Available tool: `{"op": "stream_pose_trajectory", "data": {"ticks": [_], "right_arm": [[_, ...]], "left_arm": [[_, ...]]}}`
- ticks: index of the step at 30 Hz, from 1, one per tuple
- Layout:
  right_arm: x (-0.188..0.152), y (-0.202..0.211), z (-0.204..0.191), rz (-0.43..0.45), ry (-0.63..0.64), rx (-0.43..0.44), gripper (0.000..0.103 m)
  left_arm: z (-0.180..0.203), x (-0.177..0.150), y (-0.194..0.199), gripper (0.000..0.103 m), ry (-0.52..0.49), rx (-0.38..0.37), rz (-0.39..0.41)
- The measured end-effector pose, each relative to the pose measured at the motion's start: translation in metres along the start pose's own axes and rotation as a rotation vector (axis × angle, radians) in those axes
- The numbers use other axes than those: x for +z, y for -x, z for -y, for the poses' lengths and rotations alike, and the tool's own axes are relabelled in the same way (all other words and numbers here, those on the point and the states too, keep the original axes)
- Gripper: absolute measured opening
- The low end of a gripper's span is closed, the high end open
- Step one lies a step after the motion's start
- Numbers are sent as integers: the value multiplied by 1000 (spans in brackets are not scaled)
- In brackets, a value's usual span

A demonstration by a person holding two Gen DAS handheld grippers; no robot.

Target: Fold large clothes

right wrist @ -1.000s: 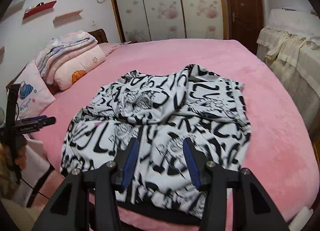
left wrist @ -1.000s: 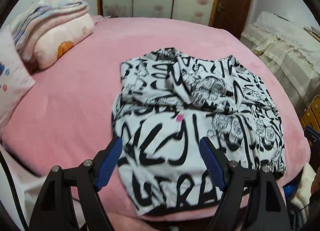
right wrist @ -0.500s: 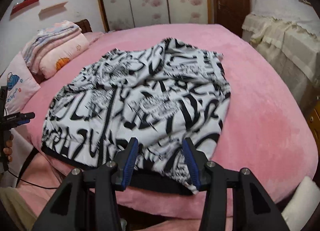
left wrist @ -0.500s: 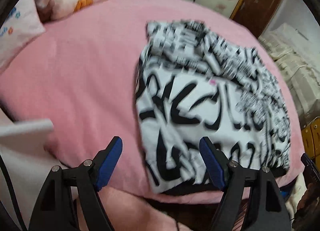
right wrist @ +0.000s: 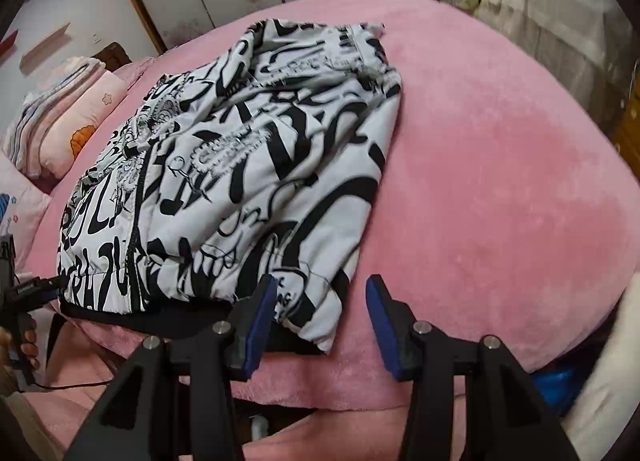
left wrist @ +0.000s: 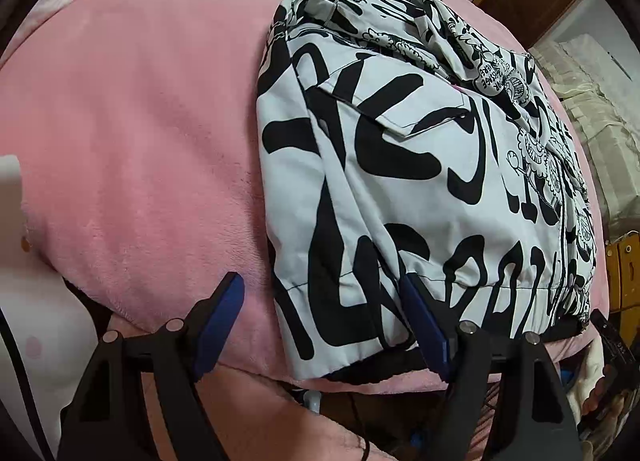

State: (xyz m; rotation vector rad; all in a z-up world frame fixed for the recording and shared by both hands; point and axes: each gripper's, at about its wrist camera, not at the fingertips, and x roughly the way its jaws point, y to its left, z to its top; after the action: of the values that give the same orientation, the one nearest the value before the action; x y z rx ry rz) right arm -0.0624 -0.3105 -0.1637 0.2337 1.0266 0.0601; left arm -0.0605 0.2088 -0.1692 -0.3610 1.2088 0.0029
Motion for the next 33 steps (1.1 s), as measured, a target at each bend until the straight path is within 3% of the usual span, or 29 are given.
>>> {"op": "stream_pose_trajectory", "data": {"ticks": [11, 16, 27, 33], "right_arm": [[-10, -24, 9, -88, -66, 117, 47], [-10, -27, 18, -97, -122, 204, 47], [-1, -49, 25, -137, -235, 286, 49], [11, -54, 20, -210, -278, 233, 50]], "left_arm": [[-12, 1, -12, 85, 54, -78, -9], [-11, 4, -16, 85, 84, -147, -34], [-6, 9, -25, 87, 89, -109, -68], [6, 23, -36, 92, 128, -42, -131]]}}
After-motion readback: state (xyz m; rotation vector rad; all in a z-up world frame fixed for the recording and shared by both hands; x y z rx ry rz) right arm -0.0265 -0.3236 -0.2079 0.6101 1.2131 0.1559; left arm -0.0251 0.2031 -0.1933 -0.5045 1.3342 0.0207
